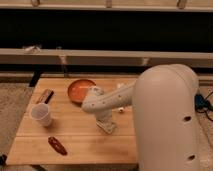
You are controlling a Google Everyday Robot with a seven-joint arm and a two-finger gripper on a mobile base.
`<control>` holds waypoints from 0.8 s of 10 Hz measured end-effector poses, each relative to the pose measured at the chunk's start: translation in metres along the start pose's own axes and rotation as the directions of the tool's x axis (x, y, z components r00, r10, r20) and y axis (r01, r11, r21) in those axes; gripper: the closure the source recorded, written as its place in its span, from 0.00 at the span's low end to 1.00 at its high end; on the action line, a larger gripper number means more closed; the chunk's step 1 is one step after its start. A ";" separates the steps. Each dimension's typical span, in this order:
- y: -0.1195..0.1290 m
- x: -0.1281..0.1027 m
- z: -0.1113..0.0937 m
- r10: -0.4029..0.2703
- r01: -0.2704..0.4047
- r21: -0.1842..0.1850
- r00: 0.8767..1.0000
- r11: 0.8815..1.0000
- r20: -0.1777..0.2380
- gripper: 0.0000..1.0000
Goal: Wipe the white sponge on the table
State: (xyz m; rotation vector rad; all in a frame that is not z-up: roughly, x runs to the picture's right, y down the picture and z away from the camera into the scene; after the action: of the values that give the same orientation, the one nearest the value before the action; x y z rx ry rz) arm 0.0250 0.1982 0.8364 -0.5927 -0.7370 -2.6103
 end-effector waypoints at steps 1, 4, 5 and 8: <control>0.000 -0.001 -0.001 0.000 0.000 0.001 1.000 1.000 0.002 0.57; -0.003 -0.003 -0.012 0.027 -0.021 0.084 0.997 0.996 -0.075 0.27; -0.004 -0.004 -0.024 0.056 -0.026 0.173 0.984 0.984 -0.168 0.21; -0.003 -0.016 -0.070 0.209 0.036 0.462 0.860 0.886 -0.466 0.20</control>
State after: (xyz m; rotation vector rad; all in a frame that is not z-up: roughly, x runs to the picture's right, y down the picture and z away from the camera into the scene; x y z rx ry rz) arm 0.0172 0.1656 0.7732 0.1969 -1.0557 -2.2233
